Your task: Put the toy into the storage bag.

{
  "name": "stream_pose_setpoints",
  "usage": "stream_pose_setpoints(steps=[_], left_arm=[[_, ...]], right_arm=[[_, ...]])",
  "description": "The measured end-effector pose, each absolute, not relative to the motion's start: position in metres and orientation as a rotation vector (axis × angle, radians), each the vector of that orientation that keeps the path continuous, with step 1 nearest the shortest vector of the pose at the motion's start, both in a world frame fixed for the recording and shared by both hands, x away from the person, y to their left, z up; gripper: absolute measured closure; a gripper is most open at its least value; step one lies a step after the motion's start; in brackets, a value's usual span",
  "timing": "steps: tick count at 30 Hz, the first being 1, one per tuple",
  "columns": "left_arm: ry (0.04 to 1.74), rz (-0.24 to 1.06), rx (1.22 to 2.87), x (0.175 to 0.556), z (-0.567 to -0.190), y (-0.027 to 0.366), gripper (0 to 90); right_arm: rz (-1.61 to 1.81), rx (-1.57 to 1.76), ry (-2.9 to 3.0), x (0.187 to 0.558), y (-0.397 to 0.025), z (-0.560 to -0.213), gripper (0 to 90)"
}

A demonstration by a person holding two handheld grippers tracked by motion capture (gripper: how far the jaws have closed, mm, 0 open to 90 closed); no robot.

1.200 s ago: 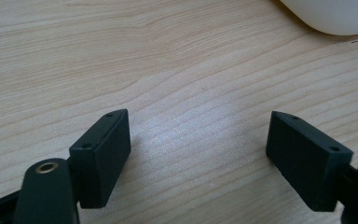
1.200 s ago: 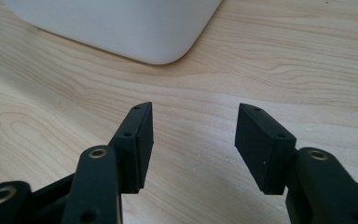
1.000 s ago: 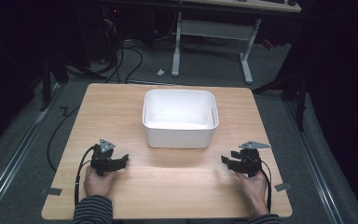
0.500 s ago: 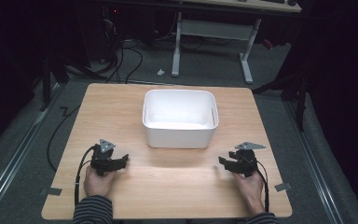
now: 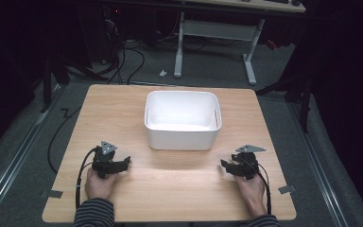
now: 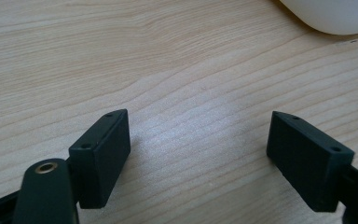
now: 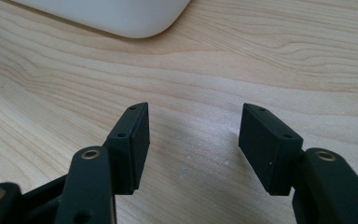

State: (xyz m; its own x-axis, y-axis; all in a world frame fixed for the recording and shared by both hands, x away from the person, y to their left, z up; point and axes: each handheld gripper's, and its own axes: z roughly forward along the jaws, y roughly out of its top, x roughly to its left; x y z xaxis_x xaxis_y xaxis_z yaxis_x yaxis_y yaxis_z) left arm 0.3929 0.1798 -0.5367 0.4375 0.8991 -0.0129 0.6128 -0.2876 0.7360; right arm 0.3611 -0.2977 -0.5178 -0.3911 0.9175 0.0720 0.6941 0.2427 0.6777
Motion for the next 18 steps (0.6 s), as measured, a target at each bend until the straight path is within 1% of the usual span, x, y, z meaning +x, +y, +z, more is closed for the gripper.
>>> stream_pose_setpoints(steps=[12,17,18], left_arm=[[1.267,0.541,2.014,0.3929,-0.5367,0.1798,22.0],[1.267,0.541,2.013,0.3929,-0.5367,0.1798,22.0],[1.267,0.541,2.013,0.3929,-0.5367,0.1798,22.0]], right_arm=[[0.888,1.476,2.165,0.3637,-0.2983,-0.5225,42.4],[0.862,1.451,2.143,0.3638,-0.2970,-0.5249,38.6],[0.854,1.435,2.136,0.3636,-0.2960,-0.5262,36.1]])
